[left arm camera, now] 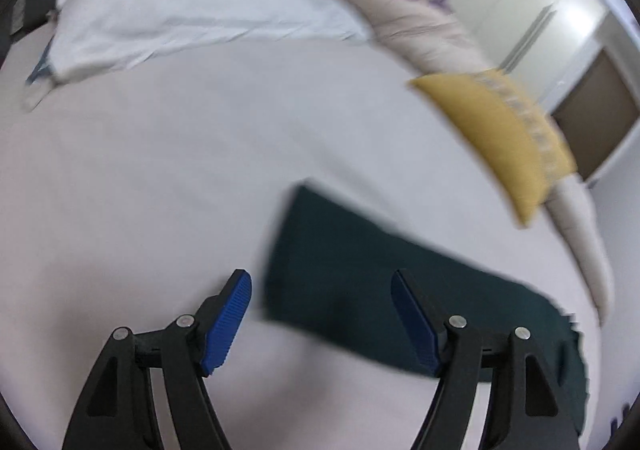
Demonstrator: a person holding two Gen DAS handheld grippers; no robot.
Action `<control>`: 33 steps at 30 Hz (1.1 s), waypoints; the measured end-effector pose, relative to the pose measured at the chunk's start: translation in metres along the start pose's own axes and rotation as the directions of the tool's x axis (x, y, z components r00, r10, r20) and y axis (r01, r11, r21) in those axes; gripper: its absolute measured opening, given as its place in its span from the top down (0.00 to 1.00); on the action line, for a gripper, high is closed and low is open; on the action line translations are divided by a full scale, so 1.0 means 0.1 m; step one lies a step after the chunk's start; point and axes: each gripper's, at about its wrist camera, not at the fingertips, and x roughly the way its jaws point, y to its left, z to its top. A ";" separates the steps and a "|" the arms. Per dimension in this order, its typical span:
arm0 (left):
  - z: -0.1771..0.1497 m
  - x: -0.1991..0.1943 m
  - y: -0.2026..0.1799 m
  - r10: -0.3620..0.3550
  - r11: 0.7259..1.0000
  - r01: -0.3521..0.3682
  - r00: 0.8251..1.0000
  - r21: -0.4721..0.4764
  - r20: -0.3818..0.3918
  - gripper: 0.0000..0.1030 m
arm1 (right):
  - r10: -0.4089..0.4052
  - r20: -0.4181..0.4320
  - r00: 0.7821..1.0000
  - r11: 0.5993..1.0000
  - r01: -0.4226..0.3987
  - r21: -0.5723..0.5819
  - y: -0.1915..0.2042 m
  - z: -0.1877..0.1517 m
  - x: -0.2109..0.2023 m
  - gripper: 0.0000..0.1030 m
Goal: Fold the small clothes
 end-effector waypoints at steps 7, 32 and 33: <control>0.09 0.19 0.00 0.003 0.998 -0.001 0.999 0.057 -0.033 0.52 | 0.101 -0.098 0.990 0.995 -0.100 0.016 0.55 -0.48 -0.11 0.15; -2.36 -0.19 -3.80 -0.383 0.679 0.566 0.817 0.468 -0.431 0.69 | 0.142 -0.209 0.968 0.966 -0.090 0.241 -0.50 -0.92 -0.11 0.37; -2.46 -0.17 -3.79 -0.375 0.675 0.570 0.812 0.468 -0.447 0.59 | 0.150 -0.233 0.961 0.967 -0.094 0.235 -0.48 -0.93 -0.05 0.37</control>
